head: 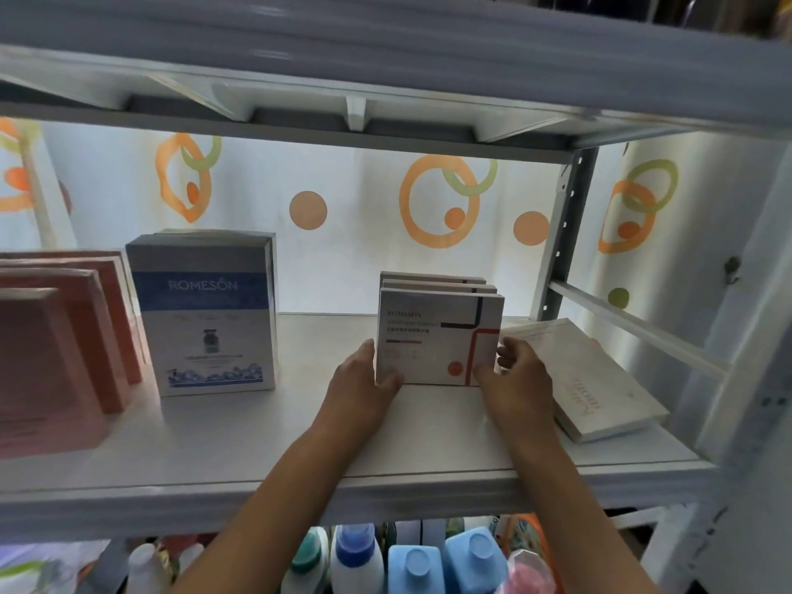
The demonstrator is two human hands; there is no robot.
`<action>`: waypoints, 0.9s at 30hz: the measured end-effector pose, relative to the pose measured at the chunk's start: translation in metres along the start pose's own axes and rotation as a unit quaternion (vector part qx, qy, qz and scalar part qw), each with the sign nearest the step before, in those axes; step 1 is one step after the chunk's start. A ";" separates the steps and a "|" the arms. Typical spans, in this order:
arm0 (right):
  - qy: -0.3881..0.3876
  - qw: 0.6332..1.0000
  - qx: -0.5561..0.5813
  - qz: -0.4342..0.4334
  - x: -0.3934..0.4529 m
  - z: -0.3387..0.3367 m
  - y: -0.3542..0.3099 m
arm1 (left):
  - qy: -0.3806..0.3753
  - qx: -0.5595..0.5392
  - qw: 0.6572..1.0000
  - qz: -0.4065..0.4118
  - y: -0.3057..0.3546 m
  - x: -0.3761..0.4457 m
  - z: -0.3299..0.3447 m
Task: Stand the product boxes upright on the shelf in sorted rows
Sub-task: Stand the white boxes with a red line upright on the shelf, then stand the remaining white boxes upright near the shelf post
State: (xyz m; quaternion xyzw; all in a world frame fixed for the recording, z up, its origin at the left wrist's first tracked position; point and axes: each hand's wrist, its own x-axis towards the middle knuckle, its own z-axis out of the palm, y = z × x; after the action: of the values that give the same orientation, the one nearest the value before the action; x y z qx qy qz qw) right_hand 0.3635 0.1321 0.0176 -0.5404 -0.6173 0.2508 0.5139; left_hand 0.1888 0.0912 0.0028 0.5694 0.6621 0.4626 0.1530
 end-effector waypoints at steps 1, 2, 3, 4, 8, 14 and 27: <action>0.001 1.000 0.001 0.001 0.000 0.000 0.000 | 0.002 0.000 1.000 -0.004 0.000 0.000 0.000; 0.005 1.000 0.002 0.001 -0.001 0.000 0.000 | 0.004 0.001 1.000 -0.010 -0.001 0.000 0.000; 0.009 1.000 0.004 0.002 -0.001 0.000 0.000 | 0.010 0.005 1.000 -0.014 -0.002 0.000 0.001; 0.015 1.000 0.007 0.000 -0.002 -0.001 0.000 | 0.021 0.013 1.000 -0.017 -0.003 0.001 0.001; 0.070 0.996 0.050 -0.039 -0.009 -0.007 0.000 | 0.116 0.027 0.993 0.008 0.005 -0.008 -0.005; 0.102 0.960 -0.247 -0.087 0.011 -0.067 0.022 | 0.106 0.020 0.989 0.102 0.033 -0.036 0.007; -0.033 0.916 -0.379 0.126 0.010 -0.112 0.042 | -0.107 0.076 0.980 0.146 0.101 -0.021 0.100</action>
State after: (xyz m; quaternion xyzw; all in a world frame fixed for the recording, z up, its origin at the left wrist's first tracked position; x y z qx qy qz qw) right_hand 0.4826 0.1261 0.0239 -0.7593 -0.6093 0.0785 0.2147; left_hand 0.3294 0.1086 0.0231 0.7163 0.5848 0.3646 0.1095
